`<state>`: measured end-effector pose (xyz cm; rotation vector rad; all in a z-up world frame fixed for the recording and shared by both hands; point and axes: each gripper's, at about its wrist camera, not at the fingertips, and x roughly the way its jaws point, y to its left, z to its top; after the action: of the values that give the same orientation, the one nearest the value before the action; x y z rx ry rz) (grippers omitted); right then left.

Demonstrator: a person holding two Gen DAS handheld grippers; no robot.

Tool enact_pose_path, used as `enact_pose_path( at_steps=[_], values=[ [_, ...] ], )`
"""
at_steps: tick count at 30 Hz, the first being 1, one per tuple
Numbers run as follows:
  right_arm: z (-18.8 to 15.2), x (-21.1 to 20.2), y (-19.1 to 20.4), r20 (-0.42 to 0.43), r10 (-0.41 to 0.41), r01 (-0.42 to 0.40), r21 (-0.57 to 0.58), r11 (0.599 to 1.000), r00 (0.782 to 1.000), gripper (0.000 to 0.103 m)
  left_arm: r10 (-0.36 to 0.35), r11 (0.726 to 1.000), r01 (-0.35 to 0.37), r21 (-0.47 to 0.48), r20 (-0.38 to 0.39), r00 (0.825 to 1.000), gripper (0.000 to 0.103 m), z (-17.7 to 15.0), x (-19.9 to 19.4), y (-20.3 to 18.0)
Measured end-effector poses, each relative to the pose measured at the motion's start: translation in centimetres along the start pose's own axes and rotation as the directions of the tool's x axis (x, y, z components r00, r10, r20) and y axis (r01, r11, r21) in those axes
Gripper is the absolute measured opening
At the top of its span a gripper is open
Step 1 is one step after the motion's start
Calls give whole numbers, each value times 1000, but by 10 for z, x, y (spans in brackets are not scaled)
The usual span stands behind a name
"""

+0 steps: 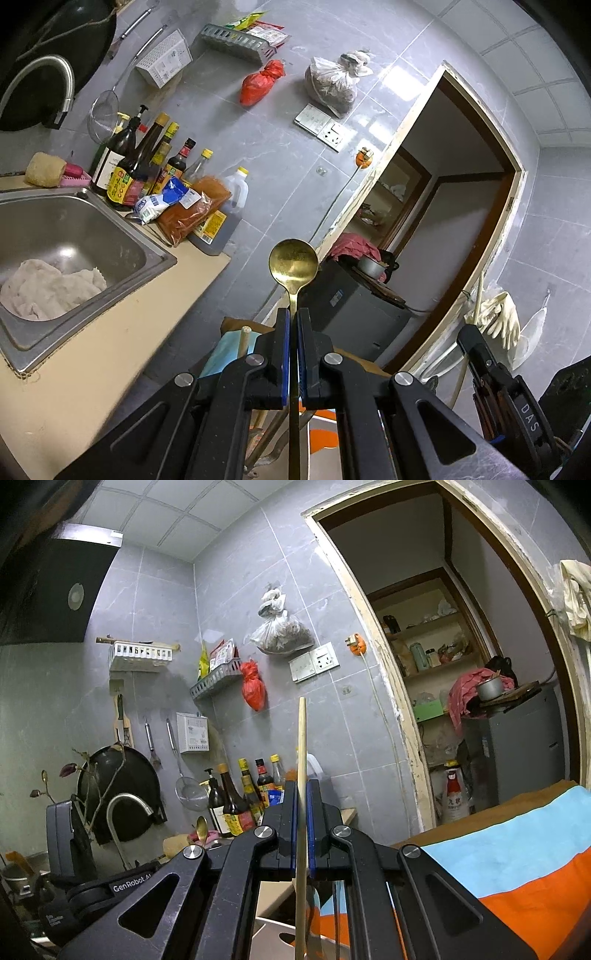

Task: Organize utensils
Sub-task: 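Lift the spoon and chopstick and carry them over the white holder, then lower the spoon and chopstick into the holder and open both tools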

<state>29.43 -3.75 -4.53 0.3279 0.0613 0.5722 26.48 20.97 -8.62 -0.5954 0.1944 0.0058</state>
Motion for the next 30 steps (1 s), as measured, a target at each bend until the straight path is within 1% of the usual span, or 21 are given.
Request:
enact_pose_path(
  at_steps=[6,14,26,29,30],
  values=[
    [-6,-1,-5,-10,-10,10,1,1000,1000,4,17,998,-18,67,13,1000,4,-3,-4,-9],
    [-9,-3,-9,-30,-24,24,-1,1000,999,4,29,993,-29,117,2,1000,5,-4,-7,-13],
    [-11,-9,-13,-65,-35,35,0,999,997,5,44,994,-41,101,-29,999,6,-3,-18,-9],
    [-9,-12,-14,-71,-39,39,-1,999,997,6,42,993,-37,110,-38,998,11,-2,-19,-12],
    [-8,-13,-15,-73,-42,42,-1,999,996,7,40,993,-35,112,-40,998,15,-1,-20,-13]
  ],
)
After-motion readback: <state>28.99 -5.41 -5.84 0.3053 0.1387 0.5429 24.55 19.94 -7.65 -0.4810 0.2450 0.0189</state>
